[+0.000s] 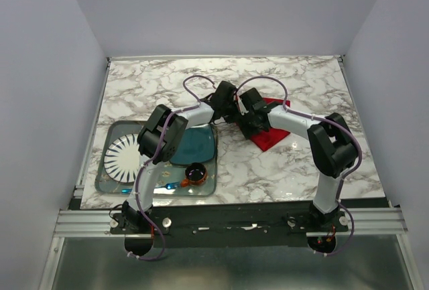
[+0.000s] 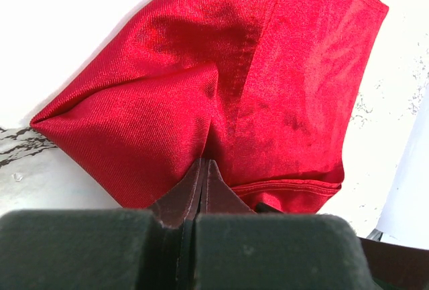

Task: Fold the napkin, place the utensils inside, and roll it up
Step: Roll the napkin with the utensil

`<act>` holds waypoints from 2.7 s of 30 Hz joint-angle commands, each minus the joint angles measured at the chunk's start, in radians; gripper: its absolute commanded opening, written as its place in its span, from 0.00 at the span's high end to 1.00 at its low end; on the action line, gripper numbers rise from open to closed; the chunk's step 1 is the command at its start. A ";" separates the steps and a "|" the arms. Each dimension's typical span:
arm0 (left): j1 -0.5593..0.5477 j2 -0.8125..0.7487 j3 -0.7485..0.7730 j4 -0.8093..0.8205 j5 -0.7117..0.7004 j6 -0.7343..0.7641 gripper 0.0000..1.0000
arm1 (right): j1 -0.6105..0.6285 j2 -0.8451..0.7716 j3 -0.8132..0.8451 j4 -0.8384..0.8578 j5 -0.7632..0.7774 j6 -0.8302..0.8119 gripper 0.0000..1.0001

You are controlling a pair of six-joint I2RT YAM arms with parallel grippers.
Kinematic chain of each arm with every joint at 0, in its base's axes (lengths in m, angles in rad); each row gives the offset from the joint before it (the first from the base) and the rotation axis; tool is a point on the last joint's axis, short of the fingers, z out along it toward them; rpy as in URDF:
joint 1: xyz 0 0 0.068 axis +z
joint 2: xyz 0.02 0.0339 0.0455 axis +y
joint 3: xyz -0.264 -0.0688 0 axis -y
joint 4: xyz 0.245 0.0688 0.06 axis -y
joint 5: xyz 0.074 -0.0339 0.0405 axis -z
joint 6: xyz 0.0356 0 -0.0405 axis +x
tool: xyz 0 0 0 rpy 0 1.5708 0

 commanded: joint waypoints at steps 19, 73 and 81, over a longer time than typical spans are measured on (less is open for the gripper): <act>0.042 0.003 -0.040 -0.087 0.055 0.052 1.00 | -0.106 0.141 0.006 -0.137 -0.223 0.206 0.76; 0.042 -0.083 -0.223 0.064 -0.023 -0.257 0.30 | -0.432 0.292 -0.167 0.403 -1.202 0.496 0.98; 0.011 -0.044 -0.196 0.033 -0.092 -0.203 0.35 | -0.435 0.284 -0.166 0.380 -1.164 0.475 0.91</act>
